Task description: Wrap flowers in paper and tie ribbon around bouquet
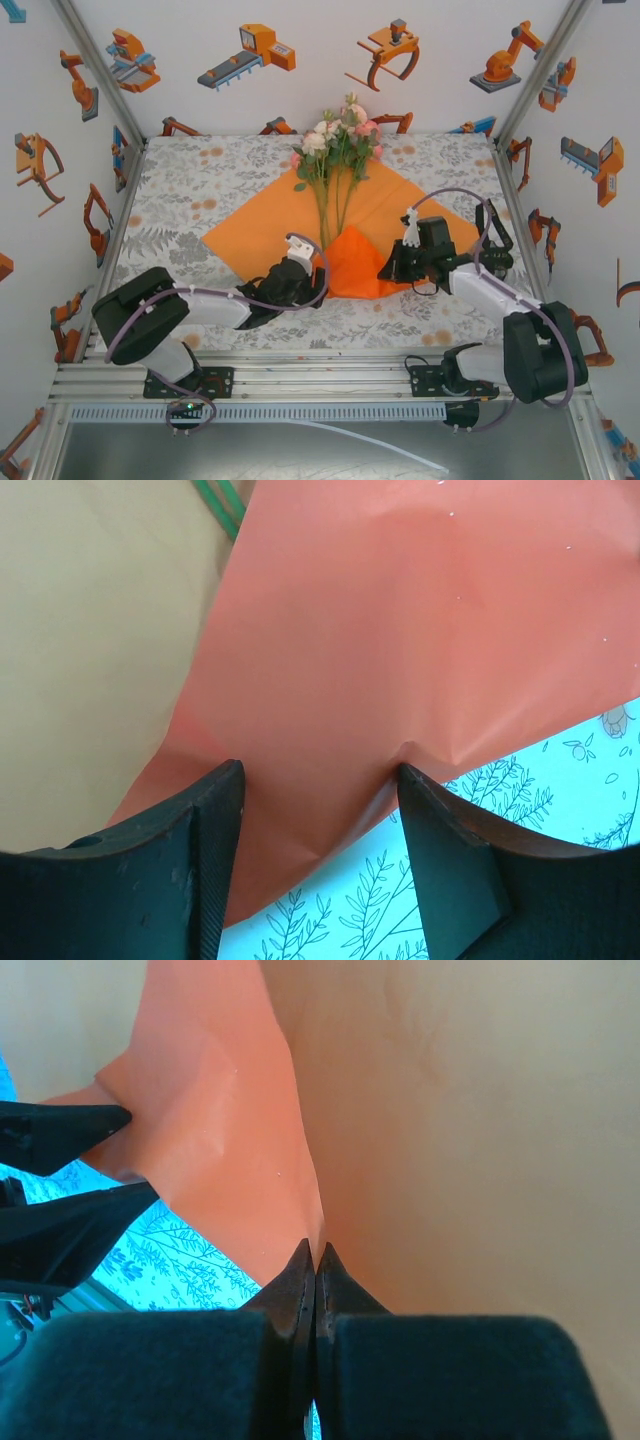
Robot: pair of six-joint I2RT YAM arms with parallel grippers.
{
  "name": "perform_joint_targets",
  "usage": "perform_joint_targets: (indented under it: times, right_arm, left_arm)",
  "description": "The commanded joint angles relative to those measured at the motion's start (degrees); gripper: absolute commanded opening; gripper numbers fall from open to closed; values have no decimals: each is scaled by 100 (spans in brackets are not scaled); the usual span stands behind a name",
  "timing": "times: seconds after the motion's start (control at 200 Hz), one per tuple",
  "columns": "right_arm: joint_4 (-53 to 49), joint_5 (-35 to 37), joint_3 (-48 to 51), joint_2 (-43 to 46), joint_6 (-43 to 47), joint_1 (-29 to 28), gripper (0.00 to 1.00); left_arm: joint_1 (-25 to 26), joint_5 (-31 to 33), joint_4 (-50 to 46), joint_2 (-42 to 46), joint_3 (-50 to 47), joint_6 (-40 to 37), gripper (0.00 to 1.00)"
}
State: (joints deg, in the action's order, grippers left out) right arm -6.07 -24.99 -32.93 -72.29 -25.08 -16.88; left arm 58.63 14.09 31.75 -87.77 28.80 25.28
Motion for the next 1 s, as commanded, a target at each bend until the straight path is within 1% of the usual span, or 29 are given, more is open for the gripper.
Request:
perform_joint_targets:
  times: [0.0,0.085,0.145,0.22,0.275,0.37,0.421,0.496,0.521,0.646,0.726,0.761,0.801,0.846,0.906,0.966,0.996]
  right_arm:
    - [62,90,109,115,-27,53,0]
    - [62,95,144,168,-19,50,0]
    - [67,126,154,209,-21,49,0]
    - [72,131,158,244,-17,51,0]
    - [71,127,152,253,-29,51,0]
    - [64,118,154,259,-38,52,0]
    - [64,103,149,259,-40,48,0]
    - [36,102,153,272,-34,53,0]
    - [20,102,147,280,-27,49,0]
    - [-5,109,141,330,-26,46,0]
    - [-50,91,128,390,-35,49,0]
    - [-68,91,122,429,-39,51,0]
    - [-86,100,144,484,-53,47,0]
    - [-97,117,155,558,-100,53,0]
    - [-126,93,200,692,-205,50,0]
    - [-274,67,246,915,-343,49,0]
    - [-367,65,287,1095,-426,45,0]
  left_arm:
    - [-194,-286,-274,878,-141,-265,65]
    - [-544,-769,-1094,1578,-53,-807,73]
    - [-898,-1334,-1649,1870,23,-1286,81]
    - [-1324,-2167,-2208,1959,123,-1831,91]
    - [-1534,-2372,-2444,1878,177,-2054,94]
    - [-1890,-2750,-2352,1551,126,-2167,96]
    - [-2025,-3131,-2223,1359,123,-2164,96]
    - [-2094,-3547,-2016,1053,163,-2082,94]
    - [-2099,-3635,-1976,956,182,-2059,91]
    - [-2093,-3647,-1680,646,102,-1867,68]
    - [-2095,-3826,-1582,541,52,-1710,58]
    - [-2089,-3868,-1584,528,15,-1651,53]
    - [-2082,-3864,-1518,547,-80,-1561,43]
    - [-2079,-3861,-1414,619,-216,-1412,27]
    - [-2073,-3891,-1371,783,-389,-1217,11]
    - [-2031,-3864,-1429,1092,-573,-1025,0]
    - [-1978,-3837,-1503,1316,-671,-929,0]
